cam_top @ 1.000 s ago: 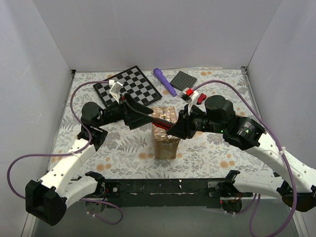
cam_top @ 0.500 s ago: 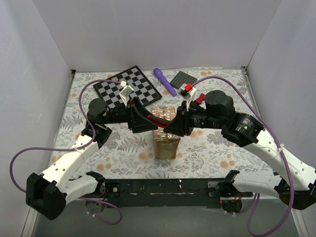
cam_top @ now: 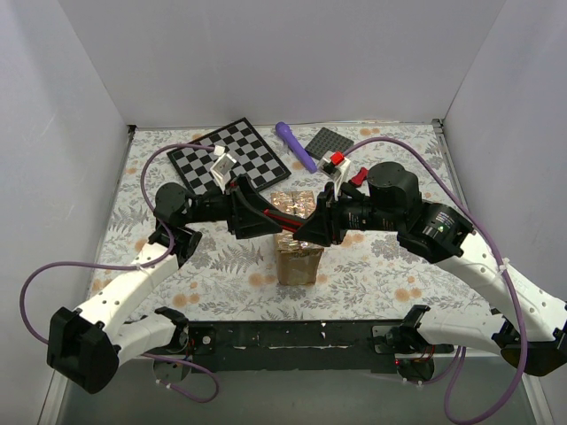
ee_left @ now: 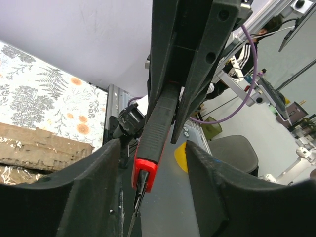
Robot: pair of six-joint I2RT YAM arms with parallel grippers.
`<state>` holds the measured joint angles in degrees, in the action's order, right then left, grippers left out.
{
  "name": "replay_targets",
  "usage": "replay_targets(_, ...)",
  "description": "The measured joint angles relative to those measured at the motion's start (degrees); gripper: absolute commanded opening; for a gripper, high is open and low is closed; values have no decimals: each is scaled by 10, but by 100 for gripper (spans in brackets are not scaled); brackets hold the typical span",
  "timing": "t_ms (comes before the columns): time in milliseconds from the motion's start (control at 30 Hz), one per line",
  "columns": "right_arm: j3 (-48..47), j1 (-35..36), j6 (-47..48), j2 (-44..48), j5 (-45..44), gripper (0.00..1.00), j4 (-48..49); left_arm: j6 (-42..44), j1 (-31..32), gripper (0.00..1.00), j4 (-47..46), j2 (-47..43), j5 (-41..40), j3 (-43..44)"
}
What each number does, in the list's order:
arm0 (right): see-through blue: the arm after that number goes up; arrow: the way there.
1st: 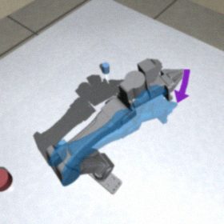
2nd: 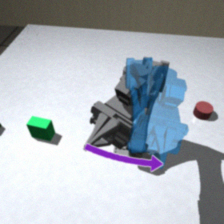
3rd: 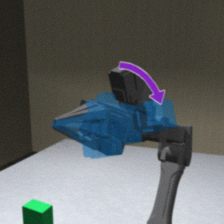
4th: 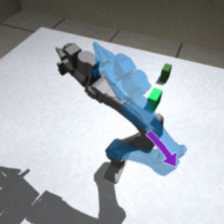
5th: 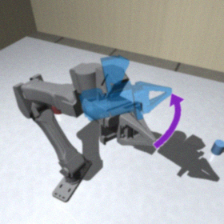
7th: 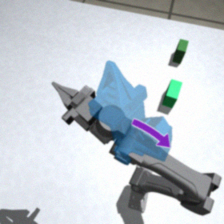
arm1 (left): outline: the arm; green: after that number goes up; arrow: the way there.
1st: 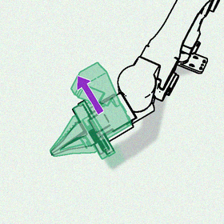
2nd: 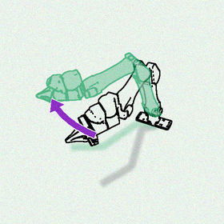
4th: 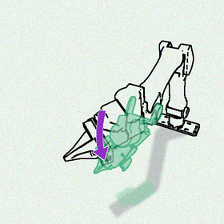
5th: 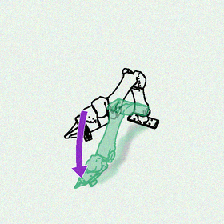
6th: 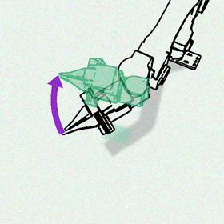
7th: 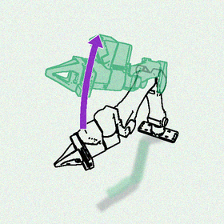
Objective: Unpack the express box
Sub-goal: Adjust the knife.
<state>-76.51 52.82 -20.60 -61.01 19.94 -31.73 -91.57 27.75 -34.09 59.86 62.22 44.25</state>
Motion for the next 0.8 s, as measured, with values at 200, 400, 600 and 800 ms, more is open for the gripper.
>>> replay_targets(200,0,-1,4,0,6,1,0,-27,0,24,-52,6,-2,-1)
replay_targets(400,0,-2,5,1,27,1,2,-42,0,0,-97,7,5,-12)
replay_targets(600,0,-1,5,1,30,15,0,-59,1,0,-136,5,0,-30)
replay_targets(800,33,1,-18,21,10,61,44,-74,2,0,-160,-15,-41,-64)
